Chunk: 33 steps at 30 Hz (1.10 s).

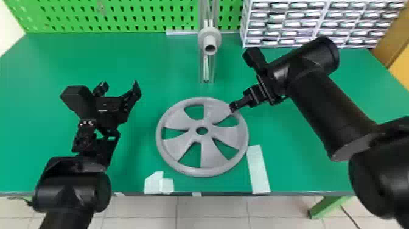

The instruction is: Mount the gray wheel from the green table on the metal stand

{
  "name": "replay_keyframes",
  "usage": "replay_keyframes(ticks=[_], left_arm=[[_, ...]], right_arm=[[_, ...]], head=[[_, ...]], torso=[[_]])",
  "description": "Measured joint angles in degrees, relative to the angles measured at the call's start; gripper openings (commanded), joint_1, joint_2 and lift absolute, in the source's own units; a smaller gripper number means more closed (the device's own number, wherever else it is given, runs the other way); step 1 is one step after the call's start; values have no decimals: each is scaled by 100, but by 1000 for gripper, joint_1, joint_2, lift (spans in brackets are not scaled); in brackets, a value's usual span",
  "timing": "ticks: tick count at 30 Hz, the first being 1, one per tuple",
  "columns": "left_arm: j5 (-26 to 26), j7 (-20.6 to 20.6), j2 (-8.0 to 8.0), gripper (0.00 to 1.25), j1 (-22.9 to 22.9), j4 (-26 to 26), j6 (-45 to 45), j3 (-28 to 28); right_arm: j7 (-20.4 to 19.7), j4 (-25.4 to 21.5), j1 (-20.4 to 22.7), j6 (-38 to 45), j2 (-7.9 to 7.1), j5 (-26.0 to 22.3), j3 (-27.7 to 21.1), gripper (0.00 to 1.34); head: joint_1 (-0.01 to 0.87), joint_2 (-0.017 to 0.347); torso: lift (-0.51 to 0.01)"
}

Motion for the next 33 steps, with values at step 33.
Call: replay_keyframes(ticks=[33], left_arm=[[6,0,43,947,-69,0,0,-22]], right_arm=[[-83,197,41,-38,0,-367,645,1046]], head=[[868,52]], torso=[[-93]])
